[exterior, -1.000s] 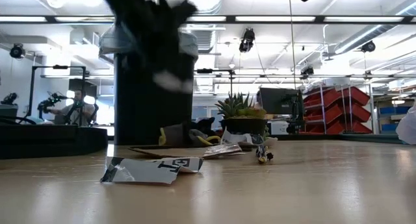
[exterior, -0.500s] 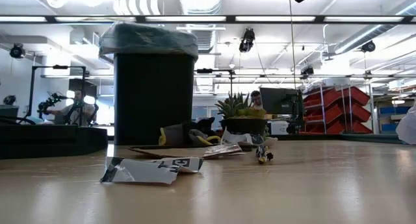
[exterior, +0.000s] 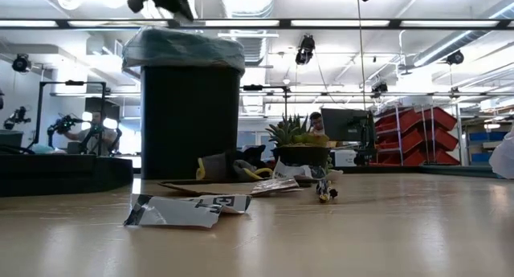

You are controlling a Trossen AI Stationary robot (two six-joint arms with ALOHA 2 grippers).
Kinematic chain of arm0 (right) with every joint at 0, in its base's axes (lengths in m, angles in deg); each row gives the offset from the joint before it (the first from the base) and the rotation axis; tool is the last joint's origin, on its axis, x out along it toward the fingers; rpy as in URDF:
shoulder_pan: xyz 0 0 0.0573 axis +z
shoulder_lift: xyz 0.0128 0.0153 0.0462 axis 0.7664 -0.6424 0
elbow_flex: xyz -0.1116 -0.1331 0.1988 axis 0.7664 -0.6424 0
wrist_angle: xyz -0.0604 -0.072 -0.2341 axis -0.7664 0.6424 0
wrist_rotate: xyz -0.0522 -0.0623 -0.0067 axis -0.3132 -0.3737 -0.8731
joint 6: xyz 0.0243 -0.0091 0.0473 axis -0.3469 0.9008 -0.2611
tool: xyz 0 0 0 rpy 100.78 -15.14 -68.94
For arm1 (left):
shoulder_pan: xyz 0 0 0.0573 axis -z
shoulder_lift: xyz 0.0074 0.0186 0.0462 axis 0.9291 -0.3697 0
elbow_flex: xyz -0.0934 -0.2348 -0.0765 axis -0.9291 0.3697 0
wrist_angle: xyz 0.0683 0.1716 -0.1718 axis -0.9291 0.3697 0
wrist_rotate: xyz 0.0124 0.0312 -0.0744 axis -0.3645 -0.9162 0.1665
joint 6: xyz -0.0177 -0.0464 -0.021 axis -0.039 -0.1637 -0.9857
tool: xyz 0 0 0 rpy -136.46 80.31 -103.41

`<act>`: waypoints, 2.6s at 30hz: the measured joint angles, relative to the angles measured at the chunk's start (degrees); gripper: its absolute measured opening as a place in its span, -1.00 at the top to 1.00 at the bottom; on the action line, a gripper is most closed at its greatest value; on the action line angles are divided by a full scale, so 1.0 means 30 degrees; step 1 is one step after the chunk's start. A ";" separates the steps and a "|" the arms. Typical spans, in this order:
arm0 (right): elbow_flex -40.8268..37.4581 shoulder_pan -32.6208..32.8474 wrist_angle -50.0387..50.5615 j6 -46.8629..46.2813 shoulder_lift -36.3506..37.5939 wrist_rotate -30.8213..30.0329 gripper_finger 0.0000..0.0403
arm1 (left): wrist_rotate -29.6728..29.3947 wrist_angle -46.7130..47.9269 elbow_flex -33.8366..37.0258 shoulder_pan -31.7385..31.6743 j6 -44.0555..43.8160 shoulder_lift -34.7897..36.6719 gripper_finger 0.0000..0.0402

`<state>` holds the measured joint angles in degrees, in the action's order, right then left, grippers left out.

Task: Place trash/remove bag and relplace
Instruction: Put the white paper into the trash bin, then put the black paper into the trash bin

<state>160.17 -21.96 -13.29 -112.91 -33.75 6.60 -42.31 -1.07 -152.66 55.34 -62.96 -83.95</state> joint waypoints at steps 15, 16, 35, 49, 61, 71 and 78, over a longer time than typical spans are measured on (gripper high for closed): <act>-0.0015 0.0051 -0.0785 -0.0347 0.0000 0.1652 0.06 | -0.0562 0.5422 -0.2025 -0.1394 0.0525 -0.2813 0.46; -0.0015 0.0040 -0.0793 -0.0294 0.0000 0.1652 0.06 | -0.0561 0.5403 -0.2113 -0.1394 0.0522 -0.2742 0.39; -0.4803 -0.0139 -0.6349 0.0428 0.0015 0.2006 0.06 | 0.1410 0.5415 -0.3121 0.3713 0.0074 0.0574 -0.30; -1.3251 -0.2846 -1.9594 0.0571 -0.0026 0.3536 0.06 | 0.0896 0.6975 -0.3085 1.0800 -0.4421 0.0393 -0.09; -1.3763 -0.4918 -2.1916 0.3670 -0.4064 0.4521 0.06 | 0.2178 0.7958 -0.3077 1.3930 -0.8254 0.0042 0.03; -1.3741 -0.5943 -2.4936 0.1048 -0.7178 0.3591 0.06 | 0.2968 0.7951 -0.3077 1.4445 -1.1170 0.0022 0.16; -1.3508 -0.5869 -2.5200 0.0793 -0.8230 0.3809 0.35 | 0.4011 0.9415 -0.3077 1.4890 -1.1572 0.0008 0.30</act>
<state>119.65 -39.56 -88.89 -110.53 -58.44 18.03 -30.28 27.17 -161.89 100.01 -97.68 -83.92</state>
